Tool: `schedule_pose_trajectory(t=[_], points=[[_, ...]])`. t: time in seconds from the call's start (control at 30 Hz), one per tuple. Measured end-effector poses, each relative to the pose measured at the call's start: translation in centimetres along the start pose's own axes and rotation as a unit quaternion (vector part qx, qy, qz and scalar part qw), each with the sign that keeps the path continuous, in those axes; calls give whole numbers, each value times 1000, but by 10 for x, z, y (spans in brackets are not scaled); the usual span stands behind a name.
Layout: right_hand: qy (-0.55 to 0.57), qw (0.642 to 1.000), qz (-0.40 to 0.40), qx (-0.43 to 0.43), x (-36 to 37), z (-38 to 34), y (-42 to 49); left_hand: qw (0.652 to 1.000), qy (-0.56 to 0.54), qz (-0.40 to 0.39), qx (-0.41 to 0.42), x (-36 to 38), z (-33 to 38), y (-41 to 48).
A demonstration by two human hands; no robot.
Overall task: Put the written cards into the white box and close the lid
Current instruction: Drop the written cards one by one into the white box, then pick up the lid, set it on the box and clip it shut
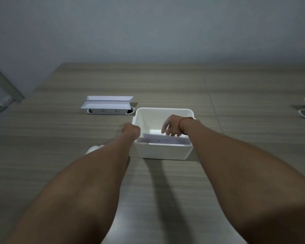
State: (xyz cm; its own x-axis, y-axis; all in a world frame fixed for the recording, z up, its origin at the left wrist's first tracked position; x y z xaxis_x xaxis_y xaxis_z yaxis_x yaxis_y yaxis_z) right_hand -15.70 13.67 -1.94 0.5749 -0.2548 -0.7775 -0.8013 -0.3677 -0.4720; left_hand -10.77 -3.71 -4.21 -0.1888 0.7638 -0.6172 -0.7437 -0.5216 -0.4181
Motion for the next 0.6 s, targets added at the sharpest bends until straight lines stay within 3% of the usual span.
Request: schedule_pose_trajectory(t=[0.1,0.3,0.6], points=[[-17,999,-21,22,6,2,-7,1000,7,1,9,-2,0,-3],[-29,996,74,33,-11,-11,-10,999,2,19,33,-17,5,-12],[-72,989,109,-70,-21,-107,-15,994,-27,101,-16,-97,-28,-12]])
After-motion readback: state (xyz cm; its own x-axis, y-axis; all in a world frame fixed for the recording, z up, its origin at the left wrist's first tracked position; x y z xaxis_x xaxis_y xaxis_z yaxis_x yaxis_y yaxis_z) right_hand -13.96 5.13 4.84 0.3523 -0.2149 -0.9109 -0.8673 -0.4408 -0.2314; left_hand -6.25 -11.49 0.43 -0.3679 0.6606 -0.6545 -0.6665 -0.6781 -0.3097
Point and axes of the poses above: each hand's wrist, its own y-axis towards the middle knuckle, its own x-axis out of the palm, z = x × y, the point moved 5 cm from there along y, towards the middle knuckle, and after that the axes turned 3 degrees about z, right-handed, at the moved point
